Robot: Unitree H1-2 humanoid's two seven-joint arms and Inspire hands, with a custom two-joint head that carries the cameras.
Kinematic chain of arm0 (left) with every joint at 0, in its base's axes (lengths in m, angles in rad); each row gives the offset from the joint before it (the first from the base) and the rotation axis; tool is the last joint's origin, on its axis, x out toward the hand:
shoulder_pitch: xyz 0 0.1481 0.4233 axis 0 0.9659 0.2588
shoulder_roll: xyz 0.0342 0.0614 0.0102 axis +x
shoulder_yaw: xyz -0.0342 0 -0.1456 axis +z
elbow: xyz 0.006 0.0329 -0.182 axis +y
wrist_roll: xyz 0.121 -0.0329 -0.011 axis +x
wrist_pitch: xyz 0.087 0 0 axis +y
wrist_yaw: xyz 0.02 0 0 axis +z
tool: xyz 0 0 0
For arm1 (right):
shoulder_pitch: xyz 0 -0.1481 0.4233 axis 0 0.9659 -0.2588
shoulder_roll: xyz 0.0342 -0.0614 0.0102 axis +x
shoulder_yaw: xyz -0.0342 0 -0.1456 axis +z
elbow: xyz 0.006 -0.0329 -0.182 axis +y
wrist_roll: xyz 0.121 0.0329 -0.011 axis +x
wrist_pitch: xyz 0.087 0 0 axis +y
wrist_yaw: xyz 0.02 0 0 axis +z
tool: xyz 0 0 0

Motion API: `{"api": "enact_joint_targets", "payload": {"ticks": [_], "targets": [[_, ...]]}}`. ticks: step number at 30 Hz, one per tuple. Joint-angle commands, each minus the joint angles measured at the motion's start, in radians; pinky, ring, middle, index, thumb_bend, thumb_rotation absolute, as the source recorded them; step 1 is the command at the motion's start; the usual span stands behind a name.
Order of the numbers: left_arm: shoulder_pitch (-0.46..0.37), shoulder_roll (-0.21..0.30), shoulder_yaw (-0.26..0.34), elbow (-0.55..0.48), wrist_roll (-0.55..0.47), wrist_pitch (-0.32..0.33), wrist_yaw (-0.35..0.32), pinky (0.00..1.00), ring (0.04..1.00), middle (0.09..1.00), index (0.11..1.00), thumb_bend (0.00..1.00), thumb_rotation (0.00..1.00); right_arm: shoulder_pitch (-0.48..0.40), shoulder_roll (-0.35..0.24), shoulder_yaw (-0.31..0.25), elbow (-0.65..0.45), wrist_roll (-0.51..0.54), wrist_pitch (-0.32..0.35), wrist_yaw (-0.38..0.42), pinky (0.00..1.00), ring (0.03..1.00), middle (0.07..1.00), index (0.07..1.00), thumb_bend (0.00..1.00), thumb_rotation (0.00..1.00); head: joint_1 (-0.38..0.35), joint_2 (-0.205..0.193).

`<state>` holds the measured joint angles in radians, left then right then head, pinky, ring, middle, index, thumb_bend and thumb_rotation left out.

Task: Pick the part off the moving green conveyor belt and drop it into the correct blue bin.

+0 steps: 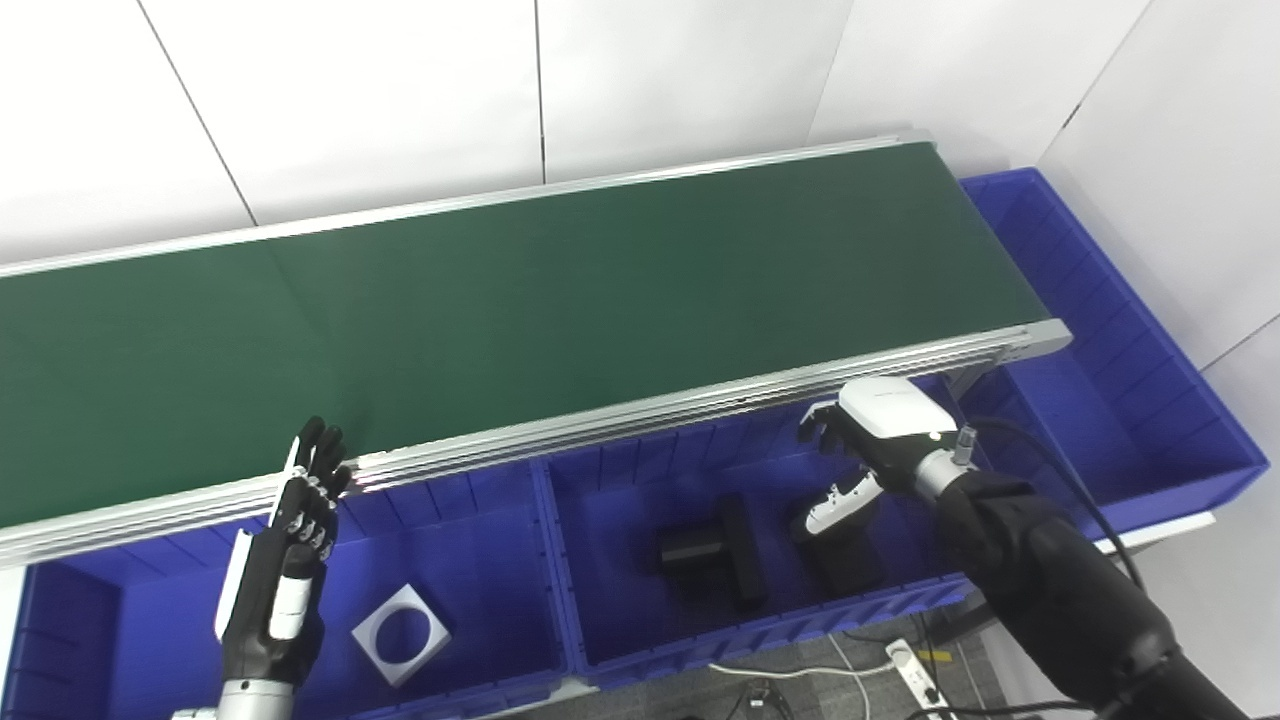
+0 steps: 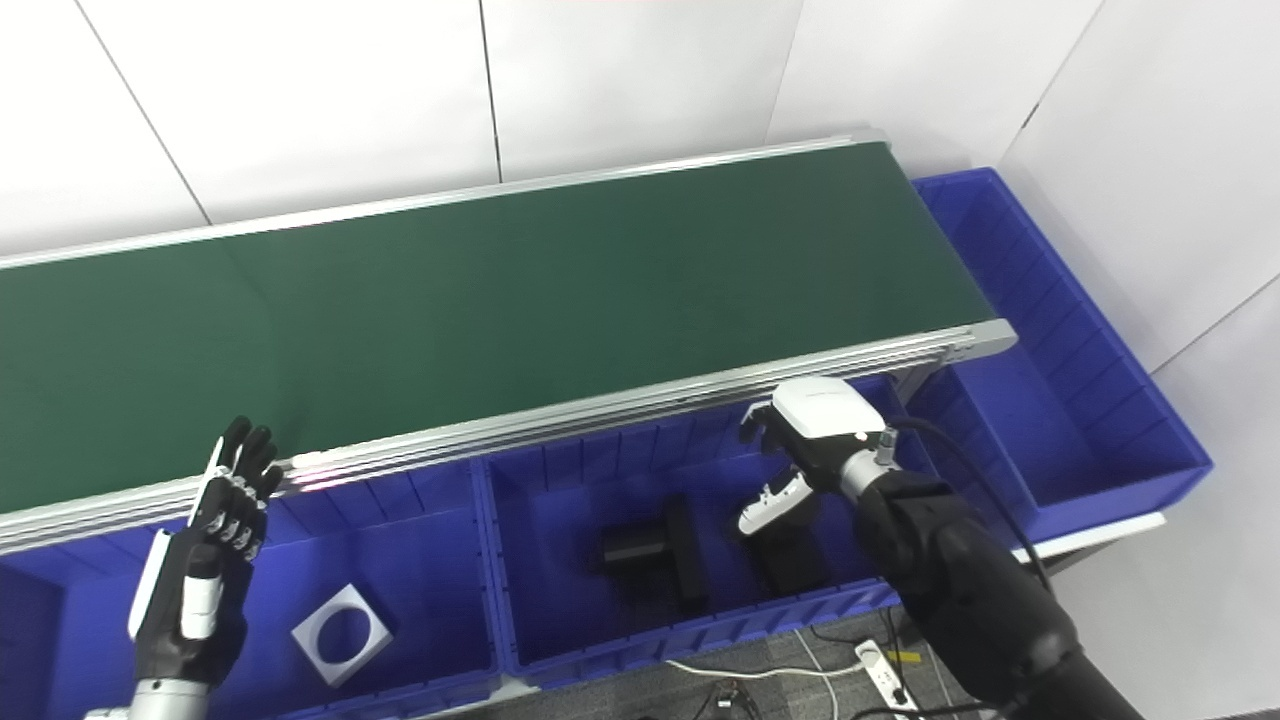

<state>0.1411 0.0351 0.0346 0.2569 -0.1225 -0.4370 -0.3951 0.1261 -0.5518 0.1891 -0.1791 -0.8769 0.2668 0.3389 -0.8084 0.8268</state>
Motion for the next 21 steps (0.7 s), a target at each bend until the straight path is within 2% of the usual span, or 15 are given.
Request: {"api": "enact_joint_targets", "payload": {"ticks": [1,3,6,11,15,17,21], "targets": [[-0.003,0.012,0.003,-0.029,-0.01,-0.033,-0.012,1.0,1.0,0.994,1.0,0.86,0.88,0.017,0.021,-0.031,-0.108,0.035,0.018,-0.012,0.44,0.523,0.592,0.67,0.97,0.48,0.0,-0.002],[-0.006,0.014,0.006,-0.021,-0.022,-0.033,-0.022,1.0,1.0,0.997,1.0,0.85,0.87,0.042,0.074,-0.057,-0.189,0.086,0.036,-0.017,0.42,0.504,0.57,0.655,0.97,0.45,-0.002,-0.002],[-0.009,0.022,0.005,-0.013,-0.023,-0.033,-0.019,1.0,1.0,0.993,1.0,0.86,0.86,0.079,0.152,-0.088,-0.285,0.197,0.001,-0.054,0.43,0.502,0.568,0.64,0.94,0.44,-0.005,-0.005],[-0.019,0.032,0.004,0.007,-0.025,-0.033,-0.019,1.0,1.0,0.989,1.0,0.87,0.86,0.12,0.247,-0.082,-0.405,0.256,-0.029,-0.089,0.4,0.482,0.569,0.628,0.93,0.52,-0.001,-0.006],[-0.025,0.035,0.003,0.021,-0.027,-0.033,-0.024,1.0,0.996,0.979,1.0,0.85,0.86,0.138,0.276,-0.058,-0.464,0.261,-0.015,-0.069,0.4,0.487,0.581,0.634,0.92,0.54,0.012,-0.007],[-0.027,0.034,0.003,0.026,-0.016,-0.033,-0.018,1.0,0.997,0.98,1.0,0.84,0.87,0.143,0.281,-0.052,-0.483,0.276,-0.01,-0.056,0.4,0.487,0.585,0.636,0.92,0.55,0.045,-0.003],[-0.016,0.017,-0.009,-0.011,0.018,-0.033,0.012,0.99,0.987,0.972,0.995,0.83,0.87,0.151,0.295,-0.053,-0.496,0.375,-0.062,-0.07,0.41,0.51,0.598,0.647,0.92,0.56,0.126,0.009]]}}
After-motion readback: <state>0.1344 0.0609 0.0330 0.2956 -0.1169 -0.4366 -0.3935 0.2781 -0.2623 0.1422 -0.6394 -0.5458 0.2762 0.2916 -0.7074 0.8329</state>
